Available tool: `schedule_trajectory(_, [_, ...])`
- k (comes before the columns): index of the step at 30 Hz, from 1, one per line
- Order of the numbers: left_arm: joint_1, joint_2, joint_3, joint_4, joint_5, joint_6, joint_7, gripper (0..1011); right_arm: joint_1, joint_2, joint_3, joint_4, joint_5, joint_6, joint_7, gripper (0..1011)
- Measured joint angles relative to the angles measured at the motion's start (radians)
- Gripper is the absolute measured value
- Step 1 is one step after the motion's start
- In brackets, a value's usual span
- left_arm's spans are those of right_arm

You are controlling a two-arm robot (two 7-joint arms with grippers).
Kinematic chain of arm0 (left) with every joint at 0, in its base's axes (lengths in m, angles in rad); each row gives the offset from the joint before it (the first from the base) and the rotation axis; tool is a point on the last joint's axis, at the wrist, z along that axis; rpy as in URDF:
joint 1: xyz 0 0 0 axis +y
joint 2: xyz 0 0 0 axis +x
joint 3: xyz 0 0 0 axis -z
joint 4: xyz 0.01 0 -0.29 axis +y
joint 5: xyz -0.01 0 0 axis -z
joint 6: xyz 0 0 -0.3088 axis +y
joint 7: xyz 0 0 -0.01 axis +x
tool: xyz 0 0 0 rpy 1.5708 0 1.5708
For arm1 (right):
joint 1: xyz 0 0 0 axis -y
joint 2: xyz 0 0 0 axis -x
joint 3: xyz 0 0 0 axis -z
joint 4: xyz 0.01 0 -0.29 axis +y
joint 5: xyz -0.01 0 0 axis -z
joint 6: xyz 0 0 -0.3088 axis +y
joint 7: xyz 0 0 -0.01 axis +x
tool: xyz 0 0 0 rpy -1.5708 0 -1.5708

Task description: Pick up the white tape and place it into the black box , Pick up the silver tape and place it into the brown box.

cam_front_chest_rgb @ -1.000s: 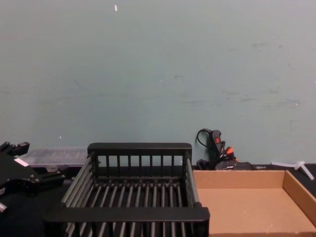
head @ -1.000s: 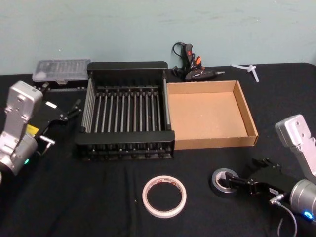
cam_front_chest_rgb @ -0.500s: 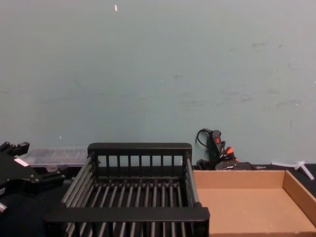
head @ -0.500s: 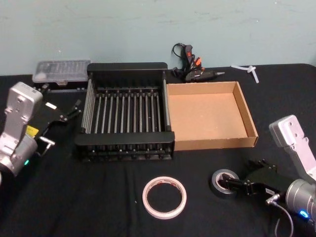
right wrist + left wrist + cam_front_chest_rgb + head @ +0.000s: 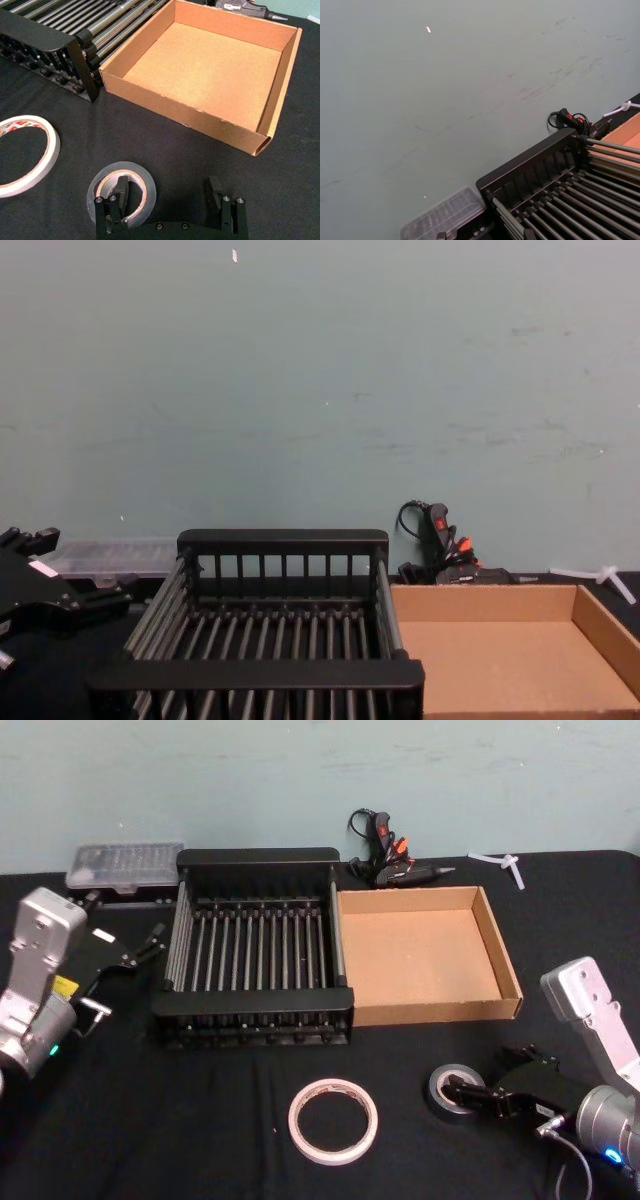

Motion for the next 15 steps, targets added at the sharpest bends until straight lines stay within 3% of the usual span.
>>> schedule_trajectory(6, [0.000, 0.000, 0.000, 0.000, 0.000, 0.000, 0.000, 1002, -0.001, 0.000, 0.001, 0.000, 0.002, -0.001, -0.001, 993])
schedule_trajectory(12, [0.000, 0.000, 0.000, 0.000, 0.000, 0.000, 0.000, 1001, -0.001, 0.000, 0.001, -0.001, 0.004, -0.001, -0.002, 870])
schedule_trajectory(15, [0.000, 0.000, 0.000, 0.000, 0.000, 0.000, 0.000, 1001, -0.001, 0.000, 0.002, -0.001, 0.005, -0.001, -0.002, 763])
